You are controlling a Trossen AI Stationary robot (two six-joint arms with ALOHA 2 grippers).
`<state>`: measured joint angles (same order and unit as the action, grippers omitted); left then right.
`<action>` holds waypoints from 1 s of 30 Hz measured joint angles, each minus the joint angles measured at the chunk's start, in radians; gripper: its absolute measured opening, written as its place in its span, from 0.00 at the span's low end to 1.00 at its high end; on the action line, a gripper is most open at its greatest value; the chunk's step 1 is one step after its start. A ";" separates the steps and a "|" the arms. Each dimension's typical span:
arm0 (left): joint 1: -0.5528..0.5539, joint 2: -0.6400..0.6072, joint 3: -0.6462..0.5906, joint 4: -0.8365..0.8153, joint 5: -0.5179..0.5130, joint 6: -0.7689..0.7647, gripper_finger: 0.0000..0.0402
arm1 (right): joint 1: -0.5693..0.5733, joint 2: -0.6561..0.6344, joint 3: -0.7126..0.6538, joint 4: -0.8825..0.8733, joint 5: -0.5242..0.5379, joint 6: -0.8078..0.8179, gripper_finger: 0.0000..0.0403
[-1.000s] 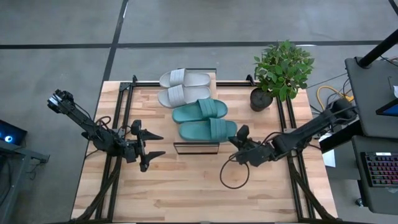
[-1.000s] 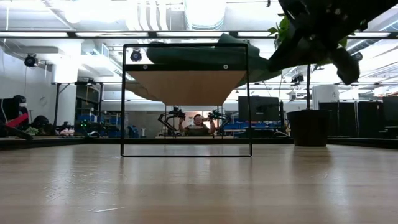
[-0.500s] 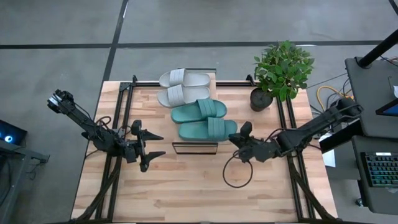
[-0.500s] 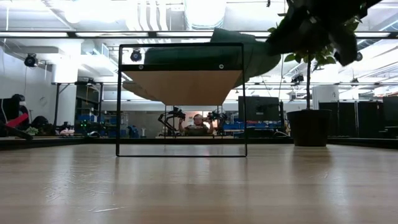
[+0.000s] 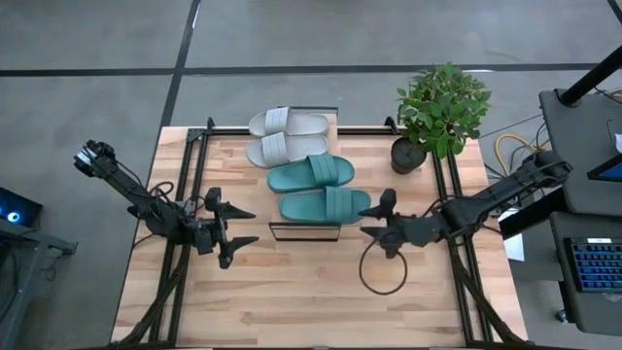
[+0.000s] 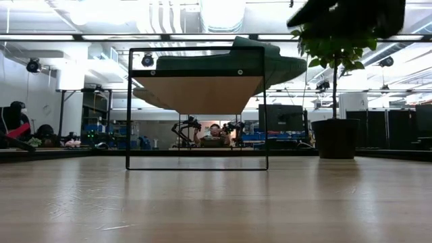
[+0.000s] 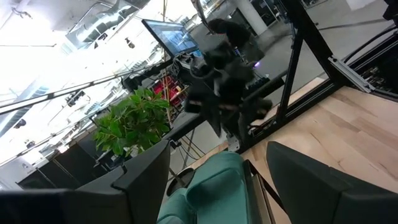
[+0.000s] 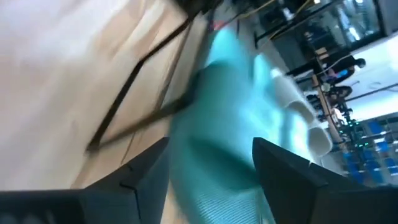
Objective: Pick and place slides into the shelf
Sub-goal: Return to Home Position
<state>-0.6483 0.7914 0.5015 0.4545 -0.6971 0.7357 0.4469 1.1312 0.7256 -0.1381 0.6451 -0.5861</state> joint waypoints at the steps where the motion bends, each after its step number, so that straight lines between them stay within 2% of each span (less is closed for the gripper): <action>1: 0.000 0.000 0.001 0.000 0.000 0.000 0.63 | -0.001 -0.016 0.009 0.007 -0.012 0.015 0.54; 4: 0.000 0.000 0.004 0.009 0.000 -0.022 0.63 | -0.015 -0.058 0.021 0.102 -0.040 0.097 0.54; 7: 0.001 -0.005 0.001 0.018 0.000 -0.118 0.63 | -0.033 -0.100 0.012 0.231 -0.050 0.233 0.51; 14: 0.001 0.012 -0.016 0.016 0.019 -0.398 0.63 | -0.033 -0.214 -0.070 0.235 -0.046 0.401 0.40; 16: 0.007 0.029 -0.021 -0.026 0.080 -0.458 0.63 | -0.033 -0.239 -0.121 0.270 -0.036 0.410 0.37; 17: 0.017 0.035 -0.021 -0.046 0.151 -0.476 0.63 | -0.033 -0.245 -0.150 0.301 -0.027 0.410 0.35; 20: 0.083 0.063 -0.021 -0.028 0.373 -0.492 0.63 | -0.033 -0.256 -0.236 0.440 -0.016 0.373 0.31; 23: 0.200 0.074 -0.016 -0.031 0.392 -0.480 0.63 | -0.033 -0.260 -0.298 0.541 -0.015 0.337 0.29; 26: 0.342 0.049 -0.007 -0.043 0.420 -0.461 0.63 | -0.033 -0.263 -0.325 0.558 -0.015 0.326 0.28; 30: 0.452 -0.044 -0.018 -0.094 0.406 -0.367 0.63 | -0.033 -0.266 -0.331 0.558 -0.015 0.323 0.29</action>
<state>-0.1966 0.7469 0.4836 0.3604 -0.2910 0.3690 0.4137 0.8654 0.3945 0.4199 0.6300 -0.2628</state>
